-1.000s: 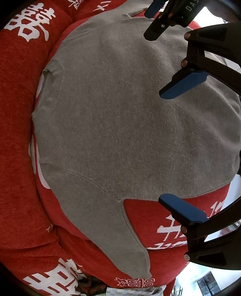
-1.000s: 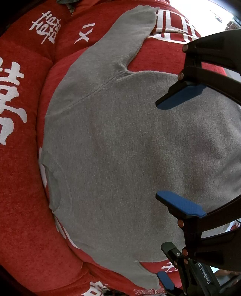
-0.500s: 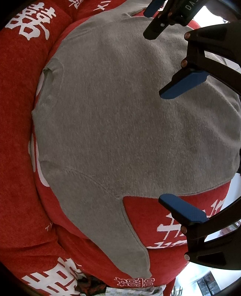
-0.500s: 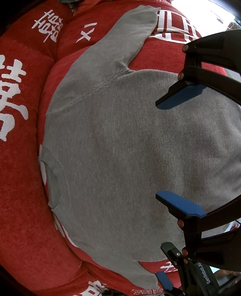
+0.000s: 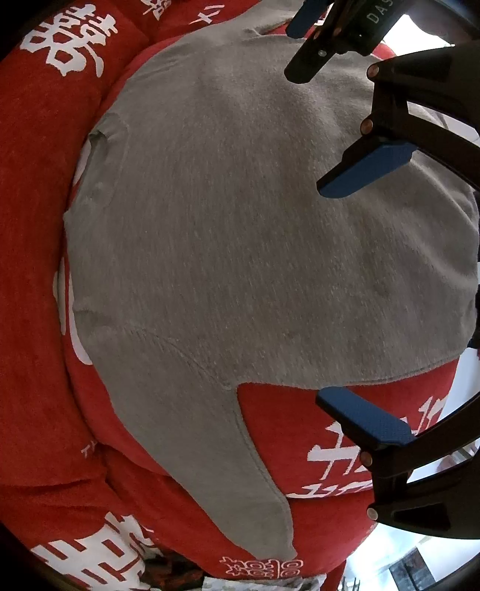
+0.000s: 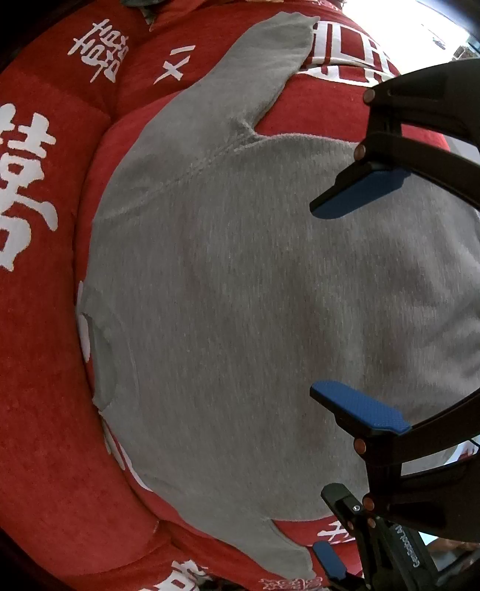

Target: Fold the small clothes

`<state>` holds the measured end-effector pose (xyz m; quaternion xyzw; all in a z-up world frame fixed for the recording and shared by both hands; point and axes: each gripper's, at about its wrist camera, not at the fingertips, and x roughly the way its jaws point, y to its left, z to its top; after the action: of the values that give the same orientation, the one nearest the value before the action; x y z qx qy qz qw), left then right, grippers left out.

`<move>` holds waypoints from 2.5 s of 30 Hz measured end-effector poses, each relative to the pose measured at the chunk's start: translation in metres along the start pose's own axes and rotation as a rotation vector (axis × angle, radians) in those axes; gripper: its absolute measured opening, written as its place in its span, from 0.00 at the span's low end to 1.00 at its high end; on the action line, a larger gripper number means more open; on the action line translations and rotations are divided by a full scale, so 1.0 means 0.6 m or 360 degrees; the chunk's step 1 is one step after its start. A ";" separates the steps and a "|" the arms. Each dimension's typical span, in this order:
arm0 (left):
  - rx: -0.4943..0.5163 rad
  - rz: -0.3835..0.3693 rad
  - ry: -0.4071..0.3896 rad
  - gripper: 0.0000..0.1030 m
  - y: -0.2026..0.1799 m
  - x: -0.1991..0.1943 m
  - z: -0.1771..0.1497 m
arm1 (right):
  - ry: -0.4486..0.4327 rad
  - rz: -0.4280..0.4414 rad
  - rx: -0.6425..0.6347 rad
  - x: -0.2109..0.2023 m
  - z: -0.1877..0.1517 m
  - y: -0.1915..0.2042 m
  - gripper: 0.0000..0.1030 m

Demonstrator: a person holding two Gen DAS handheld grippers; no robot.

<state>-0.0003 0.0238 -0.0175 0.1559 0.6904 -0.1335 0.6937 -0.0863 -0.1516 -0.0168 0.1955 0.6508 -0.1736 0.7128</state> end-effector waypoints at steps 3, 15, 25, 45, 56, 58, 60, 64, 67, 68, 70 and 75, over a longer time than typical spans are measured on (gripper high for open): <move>-0.0006 -0.0023 0.0001 1.00 0.009 0.002 -0.004 | 0.0005 -0.0003 -0.0007 0.000 0.000 0.010 0.89; -0.0219 -0.0271 0.0027 1.00 0.125 0.022 -0.032 | 0.0019 0.0022 -0.0155 0.005 -0.016 0.105 0.89; -0.0723 -0.0320 -0.0123 1.00 0.387 0.079 -0.067 | 0.0017 0.0091 -0.0373 0.017 -0.044 0.232 0.89; -0.1083 -0.0382 -0.0463 0.07 0.532 0.139 -0.022 | 0.0089 0.0104 -0.0417 0.024 -0.079 0.304 0.89; -0.0247 -0.0363 -0.0991 0.07 0.285 -0.073 0.076 | 0.0000 0.0130 -0.0219 0.002 -0.066 0.203 0.89; -0.0110 -0.0481 -0.1009 0.07 0.211 -0.099 0.085 | -0.0022 0.0122 -0.0157 -0.005 -0.062 0.159 0.89; 0.0040 -0.0597 -0.0990 0.07 0.125 -0.108 0.102 | -0.0052 0.0110 -0.0088 -0.010 -0.057 0.119 0.89; 0.0284 -0.0695 -0.0848 0.07 -0.035 -0.080 0.115 | -0.0077 0.0064 0.0089 -0.015 -0.054 0.012 0.89; 0.0424 -0.0640 -0.0693 0.07 -0.125 -0.032 0.117 | -0.0064 0.0039 0.0227 -0.012 -0.063 -0.064 0.89; 0.0458 -0.0614 -0.0657 0.07 -0.147 -0.017 0.115 | -0.0050 0.0045 0.0285 -0.010 -0.068 -0.089 0.89; 0.0525 -0.0507 -0.0599 0.07 -0.186 0.008 0.105 | -0.0041 0.0072 0.0377 -0.007 -0.081 -0.127 0.89; 0.0633 -0.0368 -0.0469 0.87 -0.209 0.035 0.058 | -0.0032 0.0085 0.0479 -0.008 -0.100 -0.190 0.89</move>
<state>-0.0184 -0.1044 -0.0425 0.1882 0.5555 -0.3660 0.7225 -0.1958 -0.2197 -0.0229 0.3156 0.6048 -0.2520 0.6864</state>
